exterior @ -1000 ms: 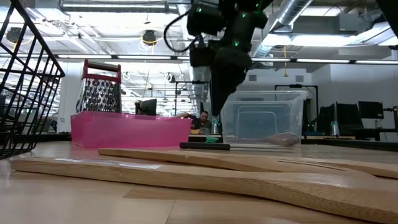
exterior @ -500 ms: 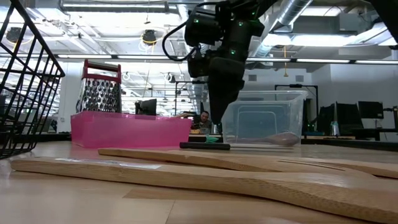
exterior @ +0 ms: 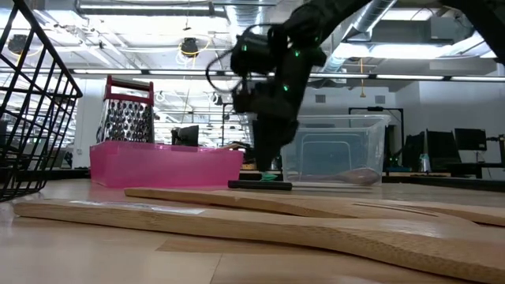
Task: Pick & Place Kitchen Items
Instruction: Put the black kitchen knife into the wire basket
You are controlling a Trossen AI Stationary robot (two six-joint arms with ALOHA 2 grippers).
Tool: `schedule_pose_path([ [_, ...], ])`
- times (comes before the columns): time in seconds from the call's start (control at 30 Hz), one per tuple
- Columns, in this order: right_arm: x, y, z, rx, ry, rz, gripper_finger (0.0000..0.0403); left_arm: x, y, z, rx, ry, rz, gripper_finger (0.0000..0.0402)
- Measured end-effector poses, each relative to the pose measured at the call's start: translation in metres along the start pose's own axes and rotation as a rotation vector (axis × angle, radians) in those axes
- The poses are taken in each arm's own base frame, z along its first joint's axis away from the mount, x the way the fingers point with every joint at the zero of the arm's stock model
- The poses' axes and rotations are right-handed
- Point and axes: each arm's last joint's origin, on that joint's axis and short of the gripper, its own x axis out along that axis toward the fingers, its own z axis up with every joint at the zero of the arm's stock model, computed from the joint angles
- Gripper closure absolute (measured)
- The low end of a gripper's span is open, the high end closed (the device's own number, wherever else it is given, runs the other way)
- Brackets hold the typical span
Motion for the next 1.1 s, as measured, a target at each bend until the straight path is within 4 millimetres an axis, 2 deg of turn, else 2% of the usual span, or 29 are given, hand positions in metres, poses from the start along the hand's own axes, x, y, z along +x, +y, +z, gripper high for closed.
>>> schedule_pose_path([
  [0.13,0.024,-0.001,-0.002,0.006,0.035,-0.004,0.0147,0.0,0.0,0.0,0.002,-0.001,-0.008,0.0175],
  [0.33,0.027,-0.005,-0.001,0.039,0.031,0.019,0.0161,0.0,0.0,0.0,0.005,0.0,-0.009,0.0175],
  [0.43,0.027,-0.005,-0.002,0.049,0.037,0.008,0.0208,0.0,0.0,0.0,0.004,0.0,-0.009,0.0175],
  [0.6,0.028,-0.005,-0.004,0.053,0.061,0.04,0.0331,0.0,0.0,0.0,0.005,0.0,-0.009,0.0175],
  [0.63,0.028,-0.005,-0.004,0.053,0.067,0.052,0.0338,0.0,0.0,0.0,0.005,0.0,-0.009,0.0175],
  [0.93,0.021,-0.002,-0.004,0.108,0.057,0.072,0.0337,0.0,0.0,0.0,0.004,-0.001,-0.009,0.0175],
  [1.03,0.007,0.0,-0.004,0.133,0.056,0.095,0.0337,0.0,0.0,0.0,0.004,-0.001,-0.009,0.0175],
  [1.1,-0.011,0.001,0.003,0.154,-0.011,0.115,0.0337,0.0,0.0,0.0,0.004,-0.001,-0.008,0.0175],
])
